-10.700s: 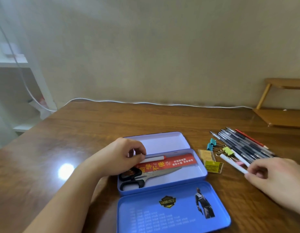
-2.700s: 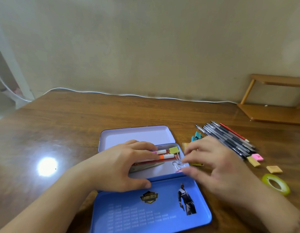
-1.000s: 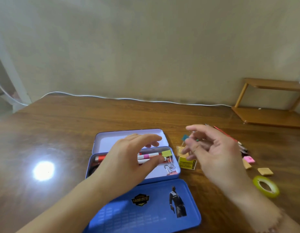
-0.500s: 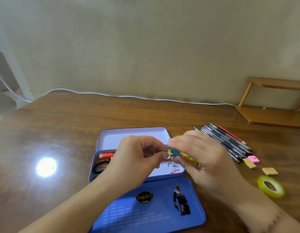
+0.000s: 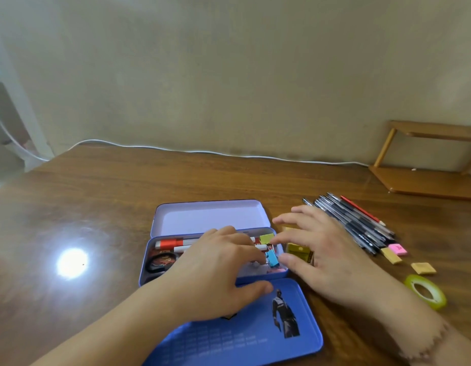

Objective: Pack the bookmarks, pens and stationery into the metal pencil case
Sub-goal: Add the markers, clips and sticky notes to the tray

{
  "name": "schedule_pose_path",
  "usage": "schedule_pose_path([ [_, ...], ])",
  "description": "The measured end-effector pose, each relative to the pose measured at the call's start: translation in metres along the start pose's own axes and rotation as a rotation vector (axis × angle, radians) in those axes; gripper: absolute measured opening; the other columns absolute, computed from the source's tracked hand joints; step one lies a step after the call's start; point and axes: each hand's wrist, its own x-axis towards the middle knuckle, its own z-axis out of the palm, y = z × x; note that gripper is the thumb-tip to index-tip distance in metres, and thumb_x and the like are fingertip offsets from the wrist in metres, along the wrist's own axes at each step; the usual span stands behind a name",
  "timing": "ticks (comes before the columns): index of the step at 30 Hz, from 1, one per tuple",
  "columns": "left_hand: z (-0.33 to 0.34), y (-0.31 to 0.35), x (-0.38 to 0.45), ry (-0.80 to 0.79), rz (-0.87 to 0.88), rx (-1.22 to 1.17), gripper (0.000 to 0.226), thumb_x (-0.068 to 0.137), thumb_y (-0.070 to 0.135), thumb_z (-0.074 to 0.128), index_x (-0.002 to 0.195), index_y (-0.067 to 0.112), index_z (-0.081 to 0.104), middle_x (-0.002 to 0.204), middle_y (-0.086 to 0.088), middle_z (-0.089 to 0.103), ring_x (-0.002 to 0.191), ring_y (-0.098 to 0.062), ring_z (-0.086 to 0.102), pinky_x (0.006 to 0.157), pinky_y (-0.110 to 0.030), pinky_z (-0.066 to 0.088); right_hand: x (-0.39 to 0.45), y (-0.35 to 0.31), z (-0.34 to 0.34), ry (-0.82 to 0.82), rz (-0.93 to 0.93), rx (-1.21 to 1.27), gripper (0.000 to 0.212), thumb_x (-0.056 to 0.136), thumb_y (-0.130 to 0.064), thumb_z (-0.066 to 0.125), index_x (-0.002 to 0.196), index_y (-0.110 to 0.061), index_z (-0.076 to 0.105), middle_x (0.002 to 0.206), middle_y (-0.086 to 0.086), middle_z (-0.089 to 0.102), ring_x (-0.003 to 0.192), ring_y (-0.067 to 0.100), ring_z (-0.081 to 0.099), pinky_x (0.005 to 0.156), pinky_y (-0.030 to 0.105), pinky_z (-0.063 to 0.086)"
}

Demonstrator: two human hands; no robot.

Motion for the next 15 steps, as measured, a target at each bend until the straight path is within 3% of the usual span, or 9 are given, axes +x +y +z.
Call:
schedule_pose_path([
  [4, 0.001, 0.001, 0.0, -0.022, 0.016, 0.007, 0.047, 0.084, 0.065, 0.049, 0.117, 0.037, 0.065, 0.109, 0.016, 0.065, 0.099, -0.01, 0.051, 0.09, -0.034, 0.047, -0.001, 0.002, 0.002, -0.072, -0.029, -0.075, 0.037, 0.092, -0.057, 0.04, 0.12, -0.046, 0.061, 0.144, -0.029, 0.035, 0.142, 0.0, 0.009, 0.117, 0.038, 0.018],
  [6, 0.002, 0.0, 0.001, -0.042, 0.019, -0.011, 0.046, 0.085, 0.063, 0.052, 0.119, 0.036, 0.065, 0.115, 0.017, 0.064, 0.105, -0.008, 0.051, 0.095, -0.033, 0.045, -0.001, 0.006, 0.003, -0.041, -0.044, -0.075, 0.043, 0.088, -0.06, 0.033, 0.115, -0.044, 0.063, 0.141, -0.026, 0.041, 0.141, 0.002, 0.015, 0.115, 0.037, 0.02],
  [8, 0.002, -0.001, 0.0, -0.043, 0.032, -0.031, 0.048, 0.086, 0.062, 0.054, 0.125, 0.035, 0.063, 0.125, 0.017, 0.061, 0.115, -0.005, 0.049, 0.102, -0.029, 0.041, 0.001, 0.012, 0.0, 0.088, -0.045, -0.059, 0.033, 0.089, -0.052, 0.045, 0.107, -0.038, 0.068, 0.131, -0.021, 0.053, 0.134, 0.004, 0.03, 0.109, 0.027, 0.024],
  [11, 0.003, -0.003, -0.001, -0.027, 0.066, -0.038, 0.049, 0.087, 0.061, 0.056, 0.13, 0.037, 0.059, 0.134, 0.02, 0.055, 0.123, 0.0, 0.043, 0.107, -0.022, 0.034, 0.0, 0.034, -0.011, 0.331, 0.095, 0.034, 0.018, 0.09, -0.022, 0.062, 0.104, -0.028, 0.071, 0.113, -0.014, 0.064, 0.116, 0.008, 0.049, 0.097, 0.018, 0.032],
  [13, 0.002, -0.005, -0.001, -0.012, 0.075, -0.051, 0.046, 0.086, 0.058, 0.06, 0.127, 0.037, 0.061, 0.131, 0.021, 0.056, 0.12, -0.001, 0.045, 0.104, -0.021, 0.037, -0.002, 0.048, -0.013, 0.274, 0.213, -0.053, 0.026, 0.09, -0.018, 0.061, 0.111, -0.03, 0.069, 0.117, -0.014, 0.064, 0.118, 0.011, 0.047, 0.097, 0.025, 0.036],
  [15, -0.002, -0.01, -0.002, 0.044, 0.06, -0.064, 0.044, 0.084, 0.059, 0.062, 0.12, 0.035, 0.066, 0.123, 0.021, 0.06, 0.111, -0.004, 0.052, 0.097, -0.027, 0.046, -0.005, 0.057, -0.01, 0.111, 0.291, -0.146, 0.032, 0.093, -0.026, 0.057, 0.122, -0.037, 0.062, 0.129, -0.018, 0.059, 0.127, 0.01, 0.04, 0.104, 0.034, 0.036],
])
